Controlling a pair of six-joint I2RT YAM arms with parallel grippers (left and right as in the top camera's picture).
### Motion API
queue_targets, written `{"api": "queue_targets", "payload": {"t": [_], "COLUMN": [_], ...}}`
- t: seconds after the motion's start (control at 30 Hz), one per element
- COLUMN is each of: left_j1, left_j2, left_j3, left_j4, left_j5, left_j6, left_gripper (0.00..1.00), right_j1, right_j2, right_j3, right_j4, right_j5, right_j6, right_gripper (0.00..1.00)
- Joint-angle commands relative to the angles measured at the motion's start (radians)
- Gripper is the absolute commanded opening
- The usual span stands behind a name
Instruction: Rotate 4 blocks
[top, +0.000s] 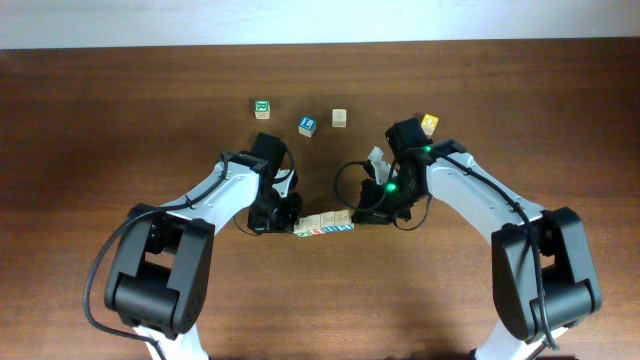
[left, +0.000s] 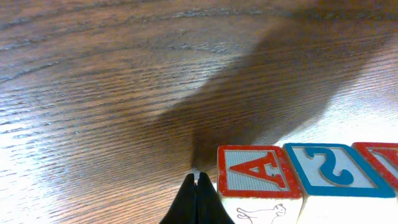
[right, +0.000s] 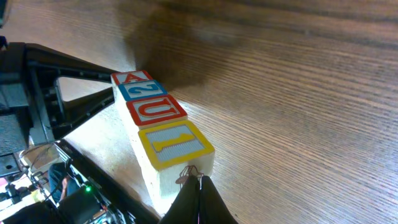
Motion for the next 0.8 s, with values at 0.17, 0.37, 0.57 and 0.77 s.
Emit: {"api": "queue_targets", "payload": {"t": [0.17,0.37,0.57,0.77], "left_j1": [-0.028,-0.028,-0.028,-0.028], "left_j2": [-0.022,-0.022,-0.022,-0.022], "left_j3": [0.012,0.012,0.012,0.012], "left_j4": [0.013,0.013,0.013,0.013], "left_j5": [0.139,0.139,0.139,0.14], "left_j6": [0.016,0.016,0.016,0.016], "left_gripper": [0.0,0.0,0.0,0.0], "right_j1": [0.08,0.105,0.129,0.146], "right_j2": [-0.016,-0.016,-0.016,-0.016], "right_j3": [0.047,0.055,0.055,0.055], "right_j4": [0.018,0.019,0.019,0.024], "right_j5": [-0.089,-0.088,-0.06,-0.059], "right_j6": [0.005,0.005,0.016,0.023], "right_gripper": [0.04,0.04,0.04,0.04]}}
